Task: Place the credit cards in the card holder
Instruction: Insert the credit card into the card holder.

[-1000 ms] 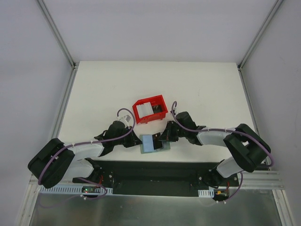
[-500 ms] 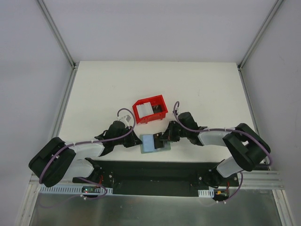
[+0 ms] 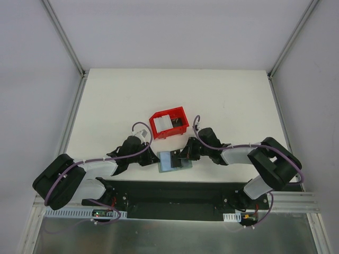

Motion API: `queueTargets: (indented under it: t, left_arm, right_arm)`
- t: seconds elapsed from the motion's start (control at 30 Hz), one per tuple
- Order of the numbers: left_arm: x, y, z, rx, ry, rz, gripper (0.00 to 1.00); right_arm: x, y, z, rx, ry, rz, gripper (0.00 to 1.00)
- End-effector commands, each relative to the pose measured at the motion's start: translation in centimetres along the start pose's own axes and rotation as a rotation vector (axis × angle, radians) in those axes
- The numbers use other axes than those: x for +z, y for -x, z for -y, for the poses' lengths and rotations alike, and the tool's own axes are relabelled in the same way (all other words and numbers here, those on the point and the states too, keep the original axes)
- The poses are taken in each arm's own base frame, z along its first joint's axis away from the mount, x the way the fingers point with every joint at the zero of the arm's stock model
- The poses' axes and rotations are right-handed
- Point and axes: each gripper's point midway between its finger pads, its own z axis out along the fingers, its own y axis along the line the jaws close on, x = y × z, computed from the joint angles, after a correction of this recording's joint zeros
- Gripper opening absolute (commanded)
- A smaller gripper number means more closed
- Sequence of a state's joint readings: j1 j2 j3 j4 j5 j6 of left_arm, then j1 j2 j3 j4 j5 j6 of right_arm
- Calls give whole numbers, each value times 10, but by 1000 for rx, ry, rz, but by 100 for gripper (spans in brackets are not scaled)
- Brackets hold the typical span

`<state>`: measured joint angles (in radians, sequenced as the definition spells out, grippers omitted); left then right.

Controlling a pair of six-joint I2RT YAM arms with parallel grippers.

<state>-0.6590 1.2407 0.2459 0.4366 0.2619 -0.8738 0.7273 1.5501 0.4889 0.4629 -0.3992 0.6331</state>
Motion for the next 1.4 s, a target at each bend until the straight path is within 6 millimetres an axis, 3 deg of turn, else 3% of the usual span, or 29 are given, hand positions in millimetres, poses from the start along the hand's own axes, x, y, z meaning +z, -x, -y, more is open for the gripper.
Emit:
queueTargets:
  t: [0.0,0.33,1.37]
  left_arm:
    - [-2,5,2,-22,-16,31,0]
    - [-7,8,-6,-26,20,67,0]
    - [-6,9,-4,-29,7,69,0]
  right_arm:
    - [-2,-18,15,8,-50,-23,0]
    - [-11,-15,17,6,-58,-8,0]
    - [8,-26,-3,47,7,-115,4]
